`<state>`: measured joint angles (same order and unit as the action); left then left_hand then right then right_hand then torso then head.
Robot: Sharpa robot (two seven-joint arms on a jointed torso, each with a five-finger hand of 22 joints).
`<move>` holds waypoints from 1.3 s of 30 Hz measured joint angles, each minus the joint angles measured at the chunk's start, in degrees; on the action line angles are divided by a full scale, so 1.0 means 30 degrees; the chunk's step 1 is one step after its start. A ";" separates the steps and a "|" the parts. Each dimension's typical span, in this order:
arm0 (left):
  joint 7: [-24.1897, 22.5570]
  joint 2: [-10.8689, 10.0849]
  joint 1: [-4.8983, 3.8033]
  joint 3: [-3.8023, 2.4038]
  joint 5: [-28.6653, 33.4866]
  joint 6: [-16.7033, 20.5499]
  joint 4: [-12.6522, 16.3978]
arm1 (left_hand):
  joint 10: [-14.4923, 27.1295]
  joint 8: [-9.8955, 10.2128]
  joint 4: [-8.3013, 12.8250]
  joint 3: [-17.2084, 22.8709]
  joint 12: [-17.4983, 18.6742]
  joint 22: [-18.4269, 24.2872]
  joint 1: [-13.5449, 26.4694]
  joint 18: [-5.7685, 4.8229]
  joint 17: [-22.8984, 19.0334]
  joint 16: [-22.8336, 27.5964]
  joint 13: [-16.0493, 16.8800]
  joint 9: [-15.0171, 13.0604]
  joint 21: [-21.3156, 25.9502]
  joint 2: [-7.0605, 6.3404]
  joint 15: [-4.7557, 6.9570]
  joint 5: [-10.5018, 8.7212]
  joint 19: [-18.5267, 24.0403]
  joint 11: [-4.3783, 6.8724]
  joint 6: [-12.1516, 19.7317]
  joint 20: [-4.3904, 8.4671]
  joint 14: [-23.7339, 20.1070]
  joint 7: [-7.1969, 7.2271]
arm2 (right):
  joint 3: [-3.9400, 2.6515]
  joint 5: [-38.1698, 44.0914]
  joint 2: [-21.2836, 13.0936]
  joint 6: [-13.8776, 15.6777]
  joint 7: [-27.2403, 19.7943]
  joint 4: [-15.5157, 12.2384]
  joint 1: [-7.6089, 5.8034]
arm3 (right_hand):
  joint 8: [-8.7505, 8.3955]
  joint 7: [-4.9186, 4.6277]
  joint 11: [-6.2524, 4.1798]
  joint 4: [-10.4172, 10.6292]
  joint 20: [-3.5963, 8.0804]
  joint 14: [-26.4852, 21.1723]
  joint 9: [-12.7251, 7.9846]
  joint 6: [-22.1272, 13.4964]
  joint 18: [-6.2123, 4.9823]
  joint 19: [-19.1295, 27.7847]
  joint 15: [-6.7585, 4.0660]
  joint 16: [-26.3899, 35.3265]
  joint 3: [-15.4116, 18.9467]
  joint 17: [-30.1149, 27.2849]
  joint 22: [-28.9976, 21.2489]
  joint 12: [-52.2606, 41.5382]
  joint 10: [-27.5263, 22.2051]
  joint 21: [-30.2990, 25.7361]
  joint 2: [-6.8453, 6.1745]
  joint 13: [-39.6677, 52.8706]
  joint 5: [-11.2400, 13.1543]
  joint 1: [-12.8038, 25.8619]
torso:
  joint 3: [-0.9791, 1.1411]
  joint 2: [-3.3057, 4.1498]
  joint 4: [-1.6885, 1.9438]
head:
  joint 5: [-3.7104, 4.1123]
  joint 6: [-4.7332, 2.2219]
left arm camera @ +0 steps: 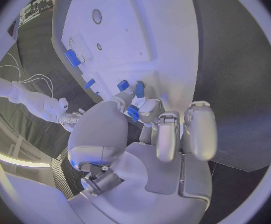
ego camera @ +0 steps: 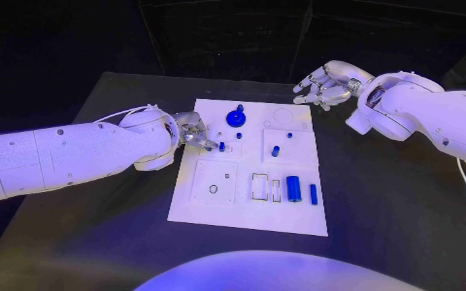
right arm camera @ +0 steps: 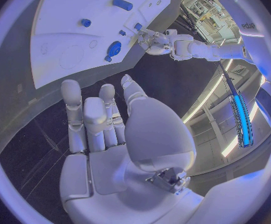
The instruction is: Assemble the parts on the task board
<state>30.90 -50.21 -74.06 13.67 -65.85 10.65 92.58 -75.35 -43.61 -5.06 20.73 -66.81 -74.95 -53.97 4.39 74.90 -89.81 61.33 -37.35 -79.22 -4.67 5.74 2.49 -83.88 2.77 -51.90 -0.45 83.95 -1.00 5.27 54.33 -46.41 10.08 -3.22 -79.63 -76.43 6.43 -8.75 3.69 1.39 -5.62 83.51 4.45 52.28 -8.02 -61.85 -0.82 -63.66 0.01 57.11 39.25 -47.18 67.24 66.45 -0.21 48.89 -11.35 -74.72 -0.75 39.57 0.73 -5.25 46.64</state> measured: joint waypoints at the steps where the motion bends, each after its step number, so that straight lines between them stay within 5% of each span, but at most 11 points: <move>1: 0.0006 0.0006 0.0000 0.0000 0.0003 0.0006 -0.0005 | 0.0000 -0.0056 -0.0034 -0.0034 -0.0001 0.0000 0.0044 0.0001 0.0000 0.0000 0.0000 -0.0001 0.0000 0.0044 0.0000 0.0000 0.0000 0.0000 0.0000 0.0000 0.0000 0.0000 | 0.0000 0.0000 -0.0002 0.0000 0.0000 -0.0001 0.0000 | 0.0000 0.0000 0.0000 0.0000 0.0000 0.0000 0.0000 0.0000 0.0000 0.0000 0.0000 0.0000 0.0000 -0.0013 -0.0010 0.0000 0.0000 0.0000 0.0000 -0.0012 0.0000 0.0000 | 0.0000 0.0000 0.0000 | 0.0005 -0.0002; 7: 0.0050 0.0020 0.0000 0.0000 0.0013 0.0013 -0.0026 | 0.0000 -0.0109 -0.0192 -0.0088 0.0000 0.0001 0.0255 -0.0292 0.0000 0.0000 0.0015 -0.0055 0.0000 -0.0098 -0.0001 0.0000 -0.0001 -0.0001 0.0000 0.0000 0.0000 -0.0001 | 0.0000 0.0000 -0.0029 0.0000 0.0004 -0.0012 0.0000 | 0.0000 0.0000 0.0000 0.0000 0.0000 0.0001 0.0000 0.0000 0.0000 0.0000 0.0000 -0.0001 0.0000 -0.0026 -0.0029 0.0000 0.0000 0.0000 0.0000 -0.0026 0.0000 0.0000 | 0.0000 0.0000 0.0000 | 0.0026 0.0007; 39: 0.0157 -0.0218 0.0001 -0.0006 0.0039 0.0281 0.0337 | -0.0069 -0.0330 -0.0504 -0.0083 -0.0071 0.0006 0.0435 -0.0289 0.0000 -0.0001 0.0027 -0.0143 -0.0076 -0.0290 -0.0003 -0.0001 0.0000 0.0069 0.0002 0.0000 0.0001 -0.0002 | 0.0000 0.0000 -0.0006 -0.0002 0.0014 0.0013 0.0000 | 0.0000 0.0000 0.0000 0.0050 0.0000 0.0001 0.0000 0.0000 0.0000 0.0000 0.0000 -0.0005 0.0050 -0.0024 -0.0024 0.0000 0.0000 0.0000 0.0079 -0.0021 0.0000 0.0079 | -0.0015 0.0000 0.0015 | 0.0004 0.0084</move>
<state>31.37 -50.87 -74.05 13.65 -65.73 11.49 93.60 -75.56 -44.60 -6.58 20.48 -67.02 -74.93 -52.66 3.52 74.90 -89.81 61.41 -37.78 -79.45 -5.54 5.73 2.49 -83.88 2.98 -51.89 -0.45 83.95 -1.01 5.27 54.33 -46.43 10.07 -3.18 -79.59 -76.43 6.43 -8.75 3.69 1.54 -5.62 83.52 4.45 52.28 -8.02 -61.85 -0.81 -63.68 0.16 57.04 39.18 -47.18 67.24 66.45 0.02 48.83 -11.35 -74.48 -0.79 39.57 0.77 -5.24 46.89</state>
